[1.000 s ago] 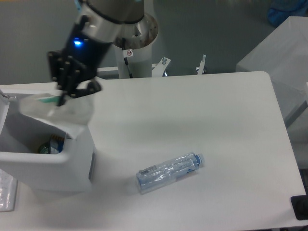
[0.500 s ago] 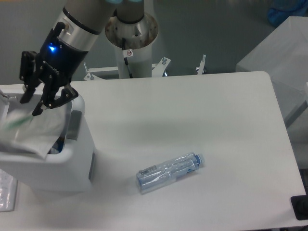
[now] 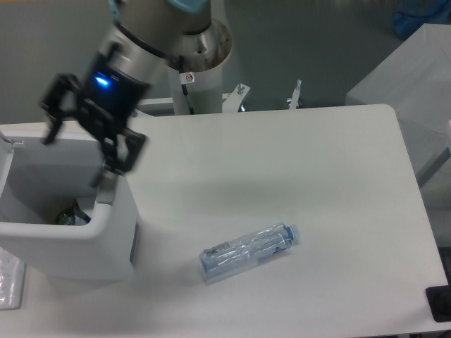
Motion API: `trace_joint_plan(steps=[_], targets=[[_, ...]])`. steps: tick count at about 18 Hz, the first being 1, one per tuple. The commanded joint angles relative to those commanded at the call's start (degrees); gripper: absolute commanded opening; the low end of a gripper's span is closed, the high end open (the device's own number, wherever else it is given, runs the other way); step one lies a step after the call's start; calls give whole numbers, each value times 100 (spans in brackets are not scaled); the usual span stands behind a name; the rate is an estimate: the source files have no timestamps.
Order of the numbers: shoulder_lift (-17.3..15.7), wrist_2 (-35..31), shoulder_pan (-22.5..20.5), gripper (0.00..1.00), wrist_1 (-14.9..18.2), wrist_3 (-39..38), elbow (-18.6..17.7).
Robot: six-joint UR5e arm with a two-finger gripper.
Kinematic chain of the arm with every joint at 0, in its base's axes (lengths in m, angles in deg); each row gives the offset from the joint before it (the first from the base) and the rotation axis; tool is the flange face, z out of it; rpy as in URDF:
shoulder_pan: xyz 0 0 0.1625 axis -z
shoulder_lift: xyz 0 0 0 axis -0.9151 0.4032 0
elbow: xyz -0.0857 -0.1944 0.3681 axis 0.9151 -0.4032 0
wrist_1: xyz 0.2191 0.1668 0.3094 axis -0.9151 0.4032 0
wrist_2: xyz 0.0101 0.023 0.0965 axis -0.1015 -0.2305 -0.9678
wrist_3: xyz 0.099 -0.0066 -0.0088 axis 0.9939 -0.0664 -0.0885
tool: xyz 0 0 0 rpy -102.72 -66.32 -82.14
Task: Place the trash in the trash can
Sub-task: 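Move the open gripper over the clear water bottle and lower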
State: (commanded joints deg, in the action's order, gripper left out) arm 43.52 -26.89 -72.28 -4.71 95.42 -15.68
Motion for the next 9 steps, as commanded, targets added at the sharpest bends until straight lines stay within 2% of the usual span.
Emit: trace_joint_plan(steps=[2,5,7,9], targets=[[238,0,-203,100,-79,53,18],[502,-9,-449,100,-369,71,18],[809,-26,-581,100,-396,280,88],[968,-385,-599,100,-396,500,106]])
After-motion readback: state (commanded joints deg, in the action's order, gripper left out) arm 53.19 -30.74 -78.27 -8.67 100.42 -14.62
